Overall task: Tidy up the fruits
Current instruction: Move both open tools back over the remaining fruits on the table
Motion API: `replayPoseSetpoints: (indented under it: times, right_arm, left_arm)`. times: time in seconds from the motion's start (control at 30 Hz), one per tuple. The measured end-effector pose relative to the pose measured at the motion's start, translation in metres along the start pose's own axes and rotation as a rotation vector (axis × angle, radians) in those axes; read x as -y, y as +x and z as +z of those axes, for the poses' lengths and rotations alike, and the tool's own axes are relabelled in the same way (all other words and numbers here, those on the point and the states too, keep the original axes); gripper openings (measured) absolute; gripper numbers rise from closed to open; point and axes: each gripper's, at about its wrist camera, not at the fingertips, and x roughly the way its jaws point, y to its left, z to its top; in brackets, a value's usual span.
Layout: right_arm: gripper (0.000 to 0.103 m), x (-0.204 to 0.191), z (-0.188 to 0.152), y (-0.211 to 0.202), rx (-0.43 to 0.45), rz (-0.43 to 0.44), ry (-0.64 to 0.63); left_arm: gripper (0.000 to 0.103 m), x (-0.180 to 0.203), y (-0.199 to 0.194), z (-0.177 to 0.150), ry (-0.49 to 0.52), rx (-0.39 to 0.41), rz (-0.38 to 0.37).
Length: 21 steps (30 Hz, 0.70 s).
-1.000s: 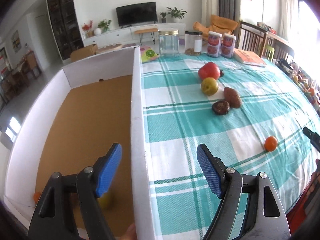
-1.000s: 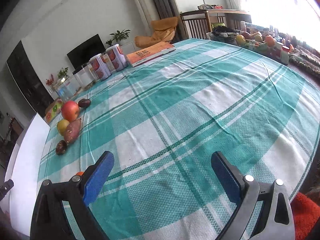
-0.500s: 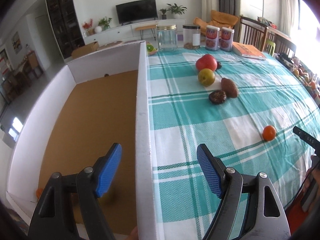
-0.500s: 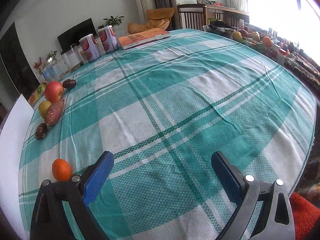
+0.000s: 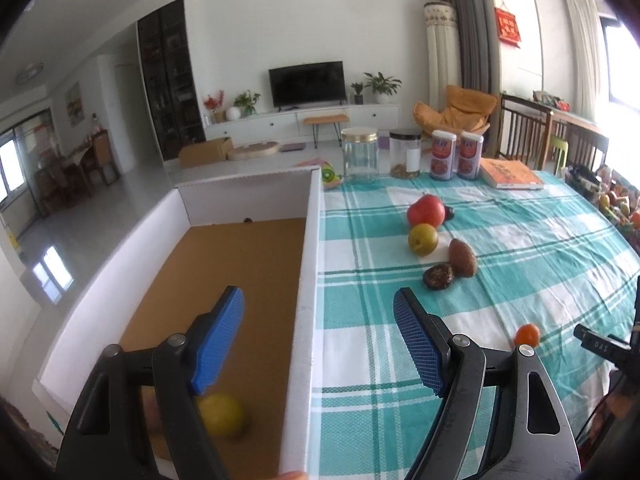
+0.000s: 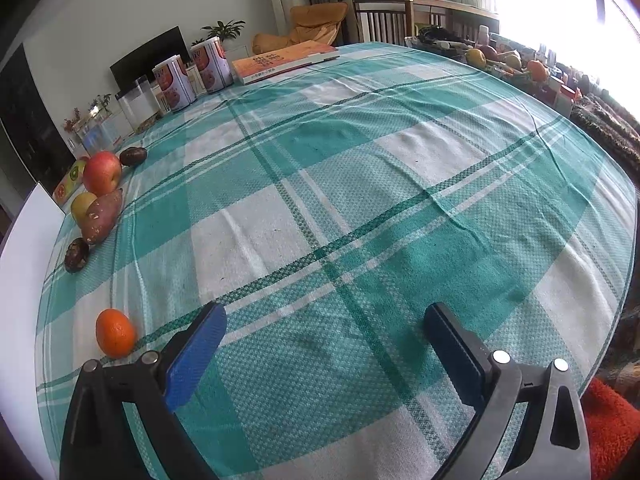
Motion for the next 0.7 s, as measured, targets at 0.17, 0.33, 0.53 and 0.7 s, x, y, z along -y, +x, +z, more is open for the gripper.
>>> replayPoseSetpoints:
  times: [0.17, 0.33, 0.53, 0.7]
  right_arm:
    - [0.102, -0.002, -0.001, 0.001, -0.006, -0.004, -0.013]
    - [0.103, -0.003, -0.001, 0.002, -0.007, -0.002, -0.013]
    - [0.103, -0.005, -0.001, 0.002, -0.011, -0.016, -0.027]
    - [0.103, -0.006, -0.002, 0.003, -0.014, -0.027, -0.039]
  left_arm:
    - [0.086, 0.035, -0.017, 0.007, 0.053, 0.022, -0.147]
    - [0.086, 0.082, -0.010, -0.004, 0.129, -0.064, -0.294]
    - [0.086, 0.130, 0.017, -0.039, 0.204, -0.210, -0.401]
    - [0.086, 0.141, 0.055, -0.066, 0.203, -0.313, -0.393]
